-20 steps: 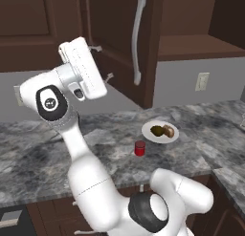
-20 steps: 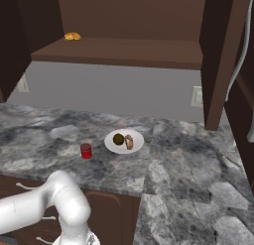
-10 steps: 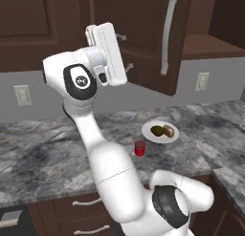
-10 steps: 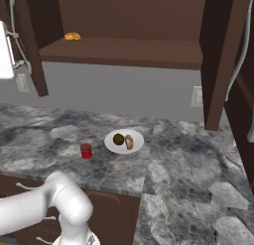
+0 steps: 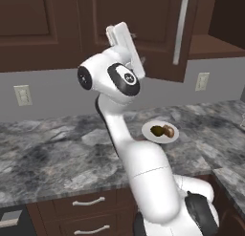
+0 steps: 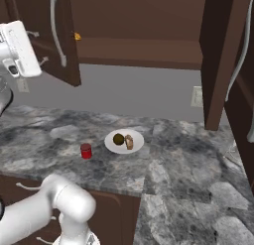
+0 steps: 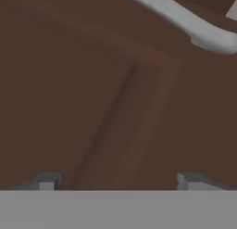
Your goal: Pick the avocado and bread from the counter and place them on the plate. Then pick the jam from the cabinet and place it next to the plate. Lastly close the cabinet door.
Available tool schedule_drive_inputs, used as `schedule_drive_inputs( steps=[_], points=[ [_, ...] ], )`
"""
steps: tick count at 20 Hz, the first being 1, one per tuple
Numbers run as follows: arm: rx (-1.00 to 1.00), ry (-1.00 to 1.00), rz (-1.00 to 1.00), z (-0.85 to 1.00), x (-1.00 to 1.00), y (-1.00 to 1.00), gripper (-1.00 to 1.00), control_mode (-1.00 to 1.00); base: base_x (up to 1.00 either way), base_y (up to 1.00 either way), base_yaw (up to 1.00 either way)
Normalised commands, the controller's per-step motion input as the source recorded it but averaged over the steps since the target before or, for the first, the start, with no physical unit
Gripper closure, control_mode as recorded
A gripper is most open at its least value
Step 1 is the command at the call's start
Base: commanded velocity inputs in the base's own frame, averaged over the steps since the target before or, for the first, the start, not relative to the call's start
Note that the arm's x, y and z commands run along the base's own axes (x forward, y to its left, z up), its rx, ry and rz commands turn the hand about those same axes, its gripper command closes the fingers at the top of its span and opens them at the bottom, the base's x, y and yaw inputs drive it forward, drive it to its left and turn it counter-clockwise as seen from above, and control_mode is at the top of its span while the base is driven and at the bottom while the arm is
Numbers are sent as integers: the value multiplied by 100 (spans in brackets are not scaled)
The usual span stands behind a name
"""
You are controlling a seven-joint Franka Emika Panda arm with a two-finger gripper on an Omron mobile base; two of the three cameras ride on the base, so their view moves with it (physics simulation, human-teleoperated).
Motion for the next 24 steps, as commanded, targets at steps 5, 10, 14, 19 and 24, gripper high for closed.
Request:
schedule_drive_inputs(
  steps=[5,10,14,19,24],
  points=[
    [13,-9,40,-24,92,-94,-100,-100,0,0,0],
    [15,-3,42,-26,93,-99,-100,-100,0,0,0],
    [18,0,41,-11,83,-89,-100,-100,0,0,0],
    [19,0,34,0,72,-68,-100,-100,0,0,0],
    [20,0,22,17,14,-32,-100,-100,0,0,0]
  ],
)
